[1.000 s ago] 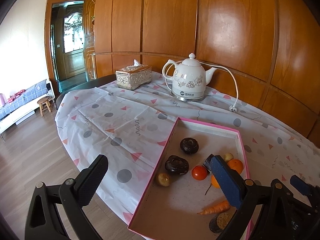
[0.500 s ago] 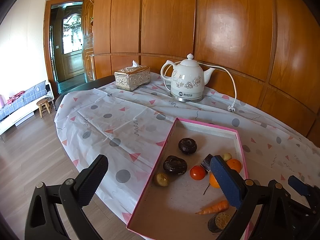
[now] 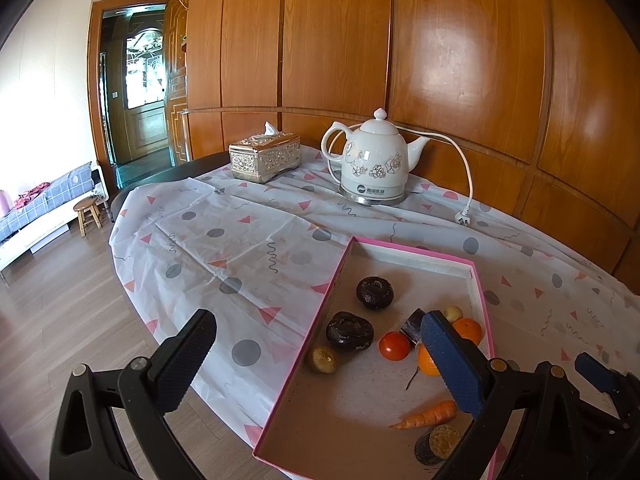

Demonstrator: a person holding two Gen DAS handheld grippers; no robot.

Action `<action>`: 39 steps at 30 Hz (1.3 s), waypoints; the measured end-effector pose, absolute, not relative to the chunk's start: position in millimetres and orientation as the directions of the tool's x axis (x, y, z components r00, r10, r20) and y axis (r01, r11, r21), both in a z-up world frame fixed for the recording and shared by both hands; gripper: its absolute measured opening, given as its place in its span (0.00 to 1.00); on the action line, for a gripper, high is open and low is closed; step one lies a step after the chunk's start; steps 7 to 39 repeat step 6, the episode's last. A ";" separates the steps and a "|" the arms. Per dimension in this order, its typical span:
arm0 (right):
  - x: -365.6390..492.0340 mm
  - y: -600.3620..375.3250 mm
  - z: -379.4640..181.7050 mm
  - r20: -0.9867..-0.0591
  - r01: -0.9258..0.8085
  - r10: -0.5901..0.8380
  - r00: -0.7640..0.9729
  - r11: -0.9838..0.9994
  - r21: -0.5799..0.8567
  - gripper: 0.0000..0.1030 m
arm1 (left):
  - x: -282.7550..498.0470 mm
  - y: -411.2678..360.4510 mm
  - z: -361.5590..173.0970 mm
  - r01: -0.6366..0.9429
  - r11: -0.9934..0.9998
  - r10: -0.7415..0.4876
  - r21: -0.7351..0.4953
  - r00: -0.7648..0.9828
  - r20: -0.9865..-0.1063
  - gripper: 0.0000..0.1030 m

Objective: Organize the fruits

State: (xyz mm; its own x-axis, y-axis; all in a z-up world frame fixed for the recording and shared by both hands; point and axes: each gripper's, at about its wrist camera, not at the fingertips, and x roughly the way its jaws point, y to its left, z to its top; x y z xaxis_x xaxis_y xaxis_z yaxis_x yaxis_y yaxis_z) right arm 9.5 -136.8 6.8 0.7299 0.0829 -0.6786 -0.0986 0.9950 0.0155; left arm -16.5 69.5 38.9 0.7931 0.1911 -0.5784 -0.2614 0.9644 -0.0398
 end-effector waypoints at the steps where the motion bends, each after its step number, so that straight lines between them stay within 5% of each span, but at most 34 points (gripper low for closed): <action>1: 9.5 -136.8 6.8 -0.679 -0.099 0.083 0.729 0.995 0.015 0.62 | -16.3 69.2 39.1 -0.259 0.965 0.189 -0.041 0.795 -0.577 1.00; 39: 9.9 -142.7 5.7 -0.683 -0.101 0.091 0.725 0.995 0.025 0.62 | -15.9 67.7 37.8 -0.242 0.969 0.175 -0.039 0.795 -0.580 1.00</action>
